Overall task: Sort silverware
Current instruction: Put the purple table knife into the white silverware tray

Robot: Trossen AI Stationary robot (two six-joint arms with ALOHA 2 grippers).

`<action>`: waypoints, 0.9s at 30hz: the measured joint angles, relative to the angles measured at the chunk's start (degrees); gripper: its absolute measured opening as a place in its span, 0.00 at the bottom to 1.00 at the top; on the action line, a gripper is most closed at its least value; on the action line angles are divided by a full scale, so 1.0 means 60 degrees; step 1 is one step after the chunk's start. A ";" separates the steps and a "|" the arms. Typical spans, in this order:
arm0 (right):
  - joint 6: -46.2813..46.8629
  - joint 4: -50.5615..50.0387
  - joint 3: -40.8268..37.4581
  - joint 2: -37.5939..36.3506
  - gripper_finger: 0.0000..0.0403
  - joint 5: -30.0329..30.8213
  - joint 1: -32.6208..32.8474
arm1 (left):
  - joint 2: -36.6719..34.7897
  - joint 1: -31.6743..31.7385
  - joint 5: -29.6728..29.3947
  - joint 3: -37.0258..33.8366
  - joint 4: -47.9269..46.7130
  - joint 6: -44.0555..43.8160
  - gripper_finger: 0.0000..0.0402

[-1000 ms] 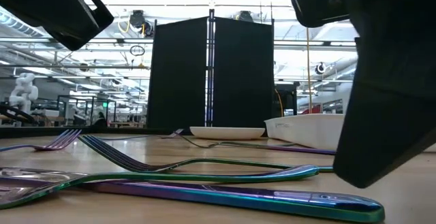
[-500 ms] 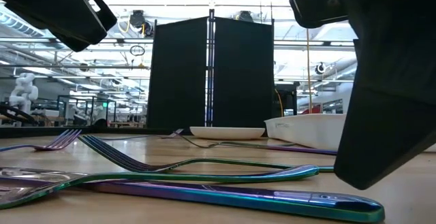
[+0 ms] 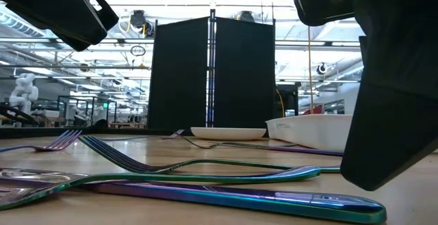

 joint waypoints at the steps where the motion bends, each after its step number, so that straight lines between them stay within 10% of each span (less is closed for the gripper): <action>1: 0.0000 0.0000 0.0000 0.0000 0.00 -0.0004 0.0000 | 0.0000 0.0000 0.0000 0.0000 0.0000 0.0001 0.00; 27: 0.0896 0.0141 0.0052 0.0670 0.00 -0.0636 0.0015 | 0.0000 0.0152 -0.0474 0.0000 0.0127 0.1404 0.12</action>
